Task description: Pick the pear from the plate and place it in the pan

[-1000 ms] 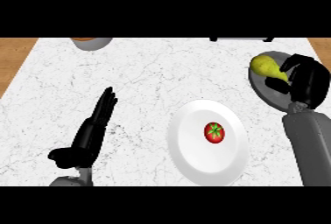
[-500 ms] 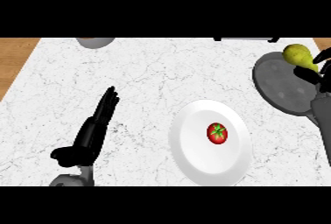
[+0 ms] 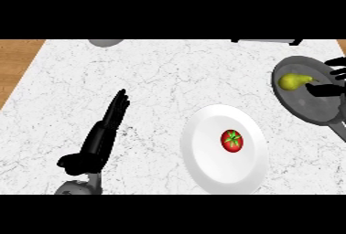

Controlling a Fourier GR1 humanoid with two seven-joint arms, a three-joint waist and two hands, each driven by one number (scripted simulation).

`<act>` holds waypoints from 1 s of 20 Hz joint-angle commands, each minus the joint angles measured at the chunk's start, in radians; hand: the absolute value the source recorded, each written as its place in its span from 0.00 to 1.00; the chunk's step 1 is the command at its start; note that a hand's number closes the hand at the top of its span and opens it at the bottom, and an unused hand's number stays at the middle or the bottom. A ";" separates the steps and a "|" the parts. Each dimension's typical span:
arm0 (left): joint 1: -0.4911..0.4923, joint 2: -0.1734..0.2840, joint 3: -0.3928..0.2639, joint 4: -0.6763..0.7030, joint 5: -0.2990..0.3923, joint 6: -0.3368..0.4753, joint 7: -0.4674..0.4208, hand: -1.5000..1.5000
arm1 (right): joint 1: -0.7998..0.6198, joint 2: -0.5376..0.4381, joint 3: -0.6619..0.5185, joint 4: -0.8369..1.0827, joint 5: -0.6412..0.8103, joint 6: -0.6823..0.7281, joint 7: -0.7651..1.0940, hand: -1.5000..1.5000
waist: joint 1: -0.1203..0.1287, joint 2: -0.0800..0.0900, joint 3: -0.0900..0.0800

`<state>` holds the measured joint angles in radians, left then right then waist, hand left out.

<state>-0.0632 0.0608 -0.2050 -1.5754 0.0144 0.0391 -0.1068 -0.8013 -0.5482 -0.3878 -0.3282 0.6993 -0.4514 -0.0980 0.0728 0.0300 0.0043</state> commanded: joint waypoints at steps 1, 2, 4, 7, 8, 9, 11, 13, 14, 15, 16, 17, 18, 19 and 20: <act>-0.033 0.007 0.012 -0.006 0.011 -0.010 0.026 0.50 | -0.079 0.001 -0.018 0.096 -0.032 0.161 0.012 0.00 | 0.014 0.004 0.002; -0.050 -0.020 0.012 0.028 -0.005 0.021 0.023 0.50 | -0.050 0.034 -0.035 0.097 -0.049 0.118 -0.047 0.00 | 0.011 0.011 0.004; -0.039 -0.019 0.006 0.019 0.007 0.004 0.012 0.50 | -0.081 -0.007 -0.047 0.111 -0.055 0.148 -0.068 0.00 | 0.013 0.008 0.003; -0.027 0.009 0.034 0.029 0.018 -0.012 0.000 0.50 | -0.058 0.025 -0.110 0.080 -0.118 0.067 -0.180 0.00 | 0.002 0.006 0.003; 0.006 -0.009 0.001 0.020 -0.002 -0.001 -0.013 0.50 | -0.065 0.017 -0.135 0.063 -0.146 0.081 -0.224 0.00 | 0.001 0.003 0.004; -0.022 0.015 0.038 0.022 0.016 -0.011 0.001 0.50 | -0.065 0.012 -0.174 0.055 -0.187 0.084 -0.249 0.00 | -0.004 0.003 0.004; -0.001 -0.032 -0.010 -0.007 -0.012 0.026 0.016 0.50 | -0.065 0.020 -0.206 0.052 -0.218 0.057 -0.290 0.00 | -0.008 -0.004 0.003; -0.020 0.000 0.047 0.071 0.018 -0.009 -0.046 0.50 | -0.054 -0.001 -0.252 0.060 -0.271 0.115 -0.338 0.00 | -0.024 -0.002 0.001; -0.049 0.004 0.046 0.013 0.026 -0.008 0.017 0.50 | -0.031 -0.009 -0.275 0.070 -0.294 0.133 -0.364 0.00 | -0.024 -0.005 0.002; 0.003 -0.008 0.016 0.020 0.005 -0.002 -0.008 0.50 | -0.029 -0.012 -0.291 0.081 -0.311 0.145 -0.372 0.00 | -0.020 -0.006 0.002; -0.018 -0.002 0.037 0.039 0.006 0.003 -0.006 0.50 | -0.066 -0.037 -0.295 0.091 -0.318 0.180 -0.338 0.00 | -0.022 -0.007 0.001; 0.019 0.016 0.036 0.037 0.007 -0.014 -0.027 0.50 | -0.023 -0.067 -0.329 0.093 -0.354 0.238 -0.378 0.00 | -0.026 -0.007 0.001; -0.022 0.017 0.065 -0.005 0.031 -0.001 0.047 0.50 | 0.021 -0.079 -0.339 0.090 -0.376 0.307 -0.405 0.00 | -0.050 -0.019 0.000; 0.012 0.029 0.048 -0.014 0.036 -0.034 0.012 0.50 | -0.004 -0.069 -0.355 0.099 -0.392 0.306 -0.414 0.00 | -0.031 -0.013 0.001; -0.004 0.011 0.053 0.026 0.018 -0.007 -0.002 0.50 | 0.014 -0.105 -0.354 0.110 -0.398 0.373 -0.410 0.00 | -0.042 -0.014 0.000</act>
<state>-0.0689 0.0710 -0.1630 -1.5595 0.0326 0.0299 -0.1034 -0.8175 -0.6031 -0.6950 -0.2385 0.3625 -0.2053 -0.4669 0.0430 0.0201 0.0051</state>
